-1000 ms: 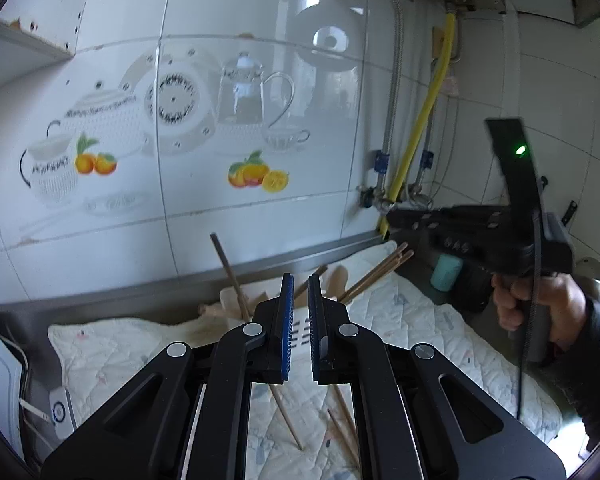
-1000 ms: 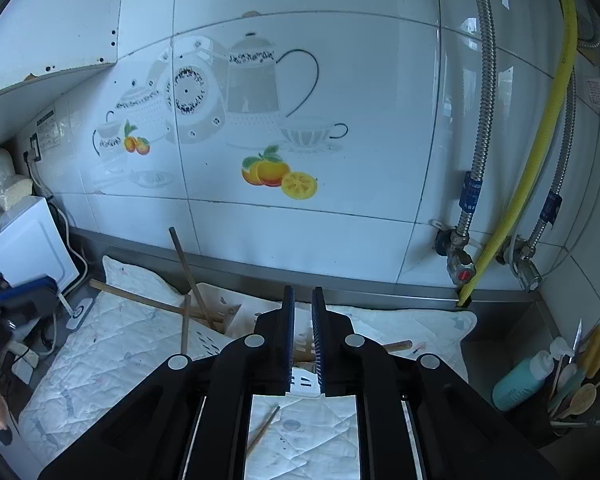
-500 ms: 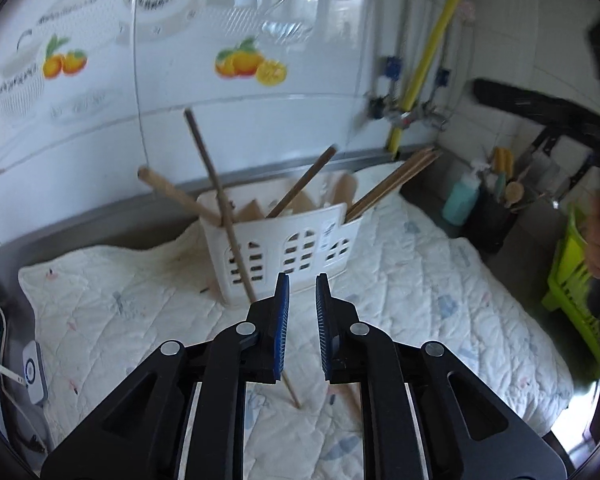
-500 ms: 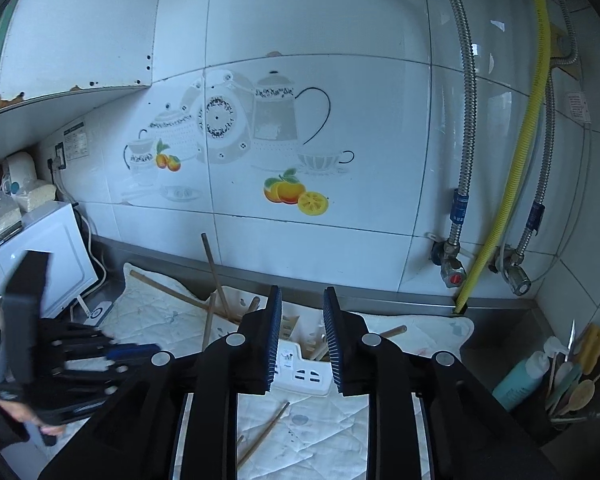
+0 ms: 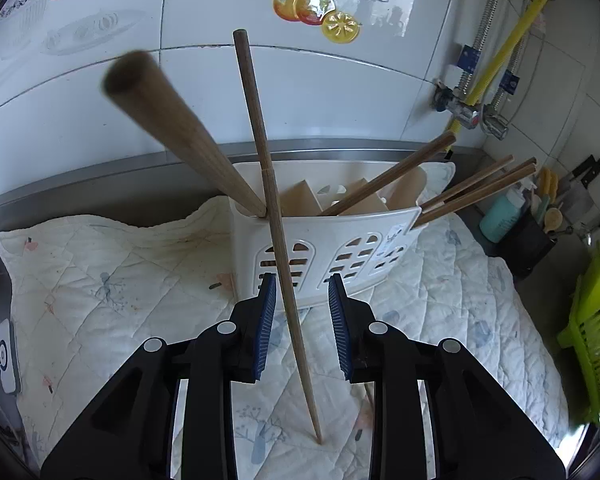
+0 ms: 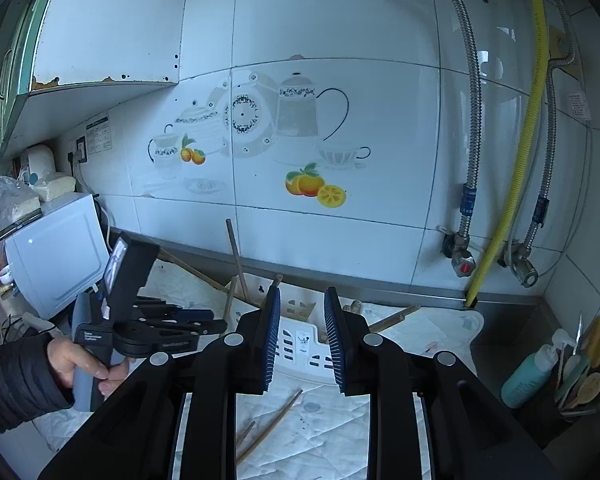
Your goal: Organize utensils
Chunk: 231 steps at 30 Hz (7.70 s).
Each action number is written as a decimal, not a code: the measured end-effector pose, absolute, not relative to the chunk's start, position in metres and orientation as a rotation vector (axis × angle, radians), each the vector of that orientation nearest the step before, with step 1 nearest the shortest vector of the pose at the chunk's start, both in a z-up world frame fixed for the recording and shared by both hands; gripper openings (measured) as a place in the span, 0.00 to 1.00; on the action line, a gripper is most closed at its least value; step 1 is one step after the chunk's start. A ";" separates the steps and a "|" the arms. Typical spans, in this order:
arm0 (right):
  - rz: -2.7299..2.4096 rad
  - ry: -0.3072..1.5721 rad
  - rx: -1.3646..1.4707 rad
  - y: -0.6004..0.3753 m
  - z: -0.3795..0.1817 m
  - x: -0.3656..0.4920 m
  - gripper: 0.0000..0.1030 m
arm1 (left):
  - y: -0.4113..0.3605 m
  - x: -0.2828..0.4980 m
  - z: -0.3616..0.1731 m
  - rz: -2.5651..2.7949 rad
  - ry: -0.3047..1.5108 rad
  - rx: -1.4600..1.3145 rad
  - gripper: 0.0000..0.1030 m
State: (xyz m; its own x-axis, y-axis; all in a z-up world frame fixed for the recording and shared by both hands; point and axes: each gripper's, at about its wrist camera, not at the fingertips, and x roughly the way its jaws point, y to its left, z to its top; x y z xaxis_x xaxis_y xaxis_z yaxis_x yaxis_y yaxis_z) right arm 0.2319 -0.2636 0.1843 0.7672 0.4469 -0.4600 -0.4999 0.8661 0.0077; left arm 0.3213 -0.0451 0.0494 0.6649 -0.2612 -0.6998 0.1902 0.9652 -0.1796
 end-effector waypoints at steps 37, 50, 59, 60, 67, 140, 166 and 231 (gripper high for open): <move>0.525 0.427 -0.115 -0.271 0.192 0.209 0.28 | -0.060 0.314 0.056 -0.238 0.768 -0.043 0.04; 0.558 0.408 -0.103 -0.274 0.191 0.200 0.28 | -0.067 0.332 0.043 -0.130 0.846 -0.029 0.34; 0.560 0.405 -0.081 -0.283 0.187 0.201 0.28 | -0.076 0.337 0.044 -0.022 0.830 0.031 0.25; 0.560 0.404 -0.079 -0.285 0.187 0.201 0.28 | -0.077 0.335 0.045 -0.018 0.823 0.038 0.25; 0.561 0.404 -0.066 -0.291 0.185 0.201 0.29 | -0.078 0.321 0.057 -0.054 0.787 0.014 0.25; 0.720 0.621 -0.035 -0.222 0.112 0.246 0.28 | -0.015 0.247 0.046 -0.015 0.670 -0.122 0.67; 0.689 0.818 -0.075 -0.118 0.034 0.344 0.09 | 0.057 0.175 0.024 0.104 0.594 -0.163 0.95; 0.587 0.523 -0.069 -0.257 0.211 0.144 0.22 | 0.031 0.105 0.033 -0.035 0.617 -0.236 0.95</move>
